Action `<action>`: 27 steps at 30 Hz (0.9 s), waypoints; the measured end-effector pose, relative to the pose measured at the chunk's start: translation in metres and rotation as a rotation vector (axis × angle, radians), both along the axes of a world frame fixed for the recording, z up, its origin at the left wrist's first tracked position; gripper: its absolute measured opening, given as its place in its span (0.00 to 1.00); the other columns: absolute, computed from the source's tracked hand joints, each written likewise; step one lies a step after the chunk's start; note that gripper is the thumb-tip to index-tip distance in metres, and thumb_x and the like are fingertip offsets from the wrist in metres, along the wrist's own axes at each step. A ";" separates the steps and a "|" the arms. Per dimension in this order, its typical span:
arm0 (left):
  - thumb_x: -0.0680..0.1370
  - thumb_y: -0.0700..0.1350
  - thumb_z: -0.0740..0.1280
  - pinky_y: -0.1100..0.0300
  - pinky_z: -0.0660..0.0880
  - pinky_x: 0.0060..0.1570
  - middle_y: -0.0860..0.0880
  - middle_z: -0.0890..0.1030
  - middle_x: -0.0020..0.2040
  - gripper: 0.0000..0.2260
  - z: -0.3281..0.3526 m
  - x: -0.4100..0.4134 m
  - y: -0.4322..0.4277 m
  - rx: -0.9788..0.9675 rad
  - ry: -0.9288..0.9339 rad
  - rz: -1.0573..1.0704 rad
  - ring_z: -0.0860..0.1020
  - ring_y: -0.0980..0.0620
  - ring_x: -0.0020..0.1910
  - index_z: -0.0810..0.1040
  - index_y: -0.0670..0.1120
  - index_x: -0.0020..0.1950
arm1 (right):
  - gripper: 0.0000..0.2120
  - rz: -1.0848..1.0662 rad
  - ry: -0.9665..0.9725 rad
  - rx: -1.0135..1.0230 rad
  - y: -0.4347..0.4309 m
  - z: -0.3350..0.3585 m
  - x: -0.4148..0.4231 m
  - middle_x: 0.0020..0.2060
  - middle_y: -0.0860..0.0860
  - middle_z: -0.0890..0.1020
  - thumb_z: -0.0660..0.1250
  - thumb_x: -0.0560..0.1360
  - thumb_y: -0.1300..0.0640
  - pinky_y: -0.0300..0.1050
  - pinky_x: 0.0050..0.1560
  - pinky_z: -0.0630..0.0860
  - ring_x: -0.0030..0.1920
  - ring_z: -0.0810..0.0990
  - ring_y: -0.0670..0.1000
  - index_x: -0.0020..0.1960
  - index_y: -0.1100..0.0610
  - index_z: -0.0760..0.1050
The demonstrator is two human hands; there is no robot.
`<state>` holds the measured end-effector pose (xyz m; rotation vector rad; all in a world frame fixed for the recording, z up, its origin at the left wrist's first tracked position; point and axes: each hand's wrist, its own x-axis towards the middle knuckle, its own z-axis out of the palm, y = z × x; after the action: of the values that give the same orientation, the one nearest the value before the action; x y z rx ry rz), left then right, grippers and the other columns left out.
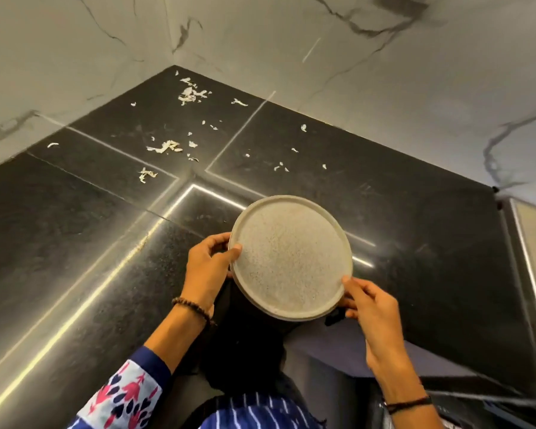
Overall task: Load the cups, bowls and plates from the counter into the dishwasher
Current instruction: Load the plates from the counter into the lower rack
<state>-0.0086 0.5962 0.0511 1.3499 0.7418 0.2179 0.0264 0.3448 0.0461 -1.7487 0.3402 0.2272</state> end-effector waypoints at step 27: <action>0.77 0.40 0.69 0.55 0.81 0.42 0.49 0.83 0.50 0.09 -0.025 -0.164 -0.289 0.038 0.116 -0.812 0.82 0.49 0.49 0.80 0.45 0.56 | 0.07 -0.798 0.114 0.013 -0.240 -0.027 -0.352 0.43 0.54 0.86 0.70 0.78 0.54 0.39 0.35 0.77 0.41 0.84 0.51 0.53 0.57 0.81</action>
<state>-0.1728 0.3073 0.0260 1.6030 0.2372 -0.4955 -0.3252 0.1045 0.0195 -1.4634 1.0762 -0.2485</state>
